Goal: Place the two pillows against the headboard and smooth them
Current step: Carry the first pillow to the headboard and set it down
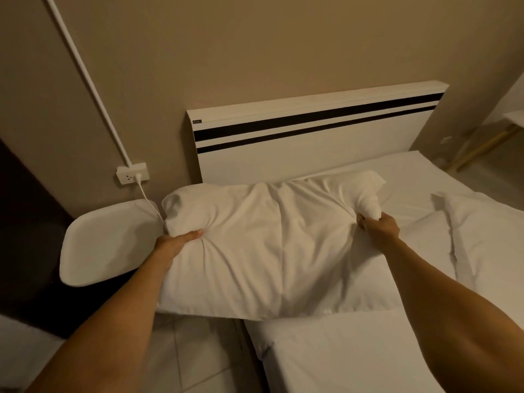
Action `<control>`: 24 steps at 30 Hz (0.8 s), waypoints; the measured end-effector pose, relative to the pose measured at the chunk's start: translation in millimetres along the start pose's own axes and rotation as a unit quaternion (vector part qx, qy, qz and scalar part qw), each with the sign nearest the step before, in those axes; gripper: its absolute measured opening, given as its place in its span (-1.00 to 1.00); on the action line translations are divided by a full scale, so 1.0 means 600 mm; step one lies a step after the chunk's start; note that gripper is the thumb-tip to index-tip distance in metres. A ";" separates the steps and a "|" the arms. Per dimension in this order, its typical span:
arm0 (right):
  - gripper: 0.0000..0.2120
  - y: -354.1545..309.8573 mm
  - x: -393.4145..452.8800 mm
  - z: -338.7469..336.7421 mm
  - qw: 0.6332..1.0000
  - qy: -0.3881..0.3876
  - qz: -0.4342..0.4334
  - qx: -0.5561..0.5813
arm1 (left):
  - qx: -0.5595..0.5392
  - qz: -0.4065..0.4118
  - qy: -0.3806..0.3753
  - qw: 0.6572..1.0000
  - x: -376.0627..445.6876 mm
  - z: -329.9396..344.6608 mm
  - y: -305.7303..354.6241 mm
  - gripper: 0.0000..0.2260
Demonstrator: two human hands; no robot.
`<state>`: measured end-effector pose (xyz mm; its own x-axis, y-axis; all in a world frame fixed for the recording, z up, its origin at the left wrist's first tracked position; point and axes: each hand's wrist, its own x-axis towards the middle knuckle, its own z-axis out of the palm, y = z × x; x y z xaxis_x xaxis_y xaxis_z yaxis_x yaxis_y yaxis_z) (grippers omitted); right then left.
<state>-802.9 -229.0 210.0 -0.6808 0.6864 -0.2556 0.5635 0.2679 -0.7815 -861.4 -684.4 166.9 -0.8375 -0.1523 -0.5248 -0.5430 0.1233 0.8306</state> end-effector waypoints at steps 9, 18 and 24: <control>-0.58 -0.054 0.113 0.071 0.999 0.019 0.024 -0.031 | 0.012 -0.014 -0.019 1.000 0.142 0.051 0.063 -0.15; -0.60 -0.088 0.301 0.145 0.997 0.019 0.048 -0.064 | 0.031 -0.062 -0.031 0.997 0.305 0.152 0.113 -0.13; -0.58 -0.112 0.422 0.205 0.996 0.018 0.035 -0.085 | 0.029 -0.057 -0.032 0.997 0.397 0.209 0.133 -0.12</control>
<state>-1070.6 -156.7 128.0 -0.6223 0.7300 -0.2825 0.6814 0.3276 -0.6545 -1111.7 -588.0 84.9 -0.7707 -0.1068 -0.6282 -0.6368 0.1646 0.7533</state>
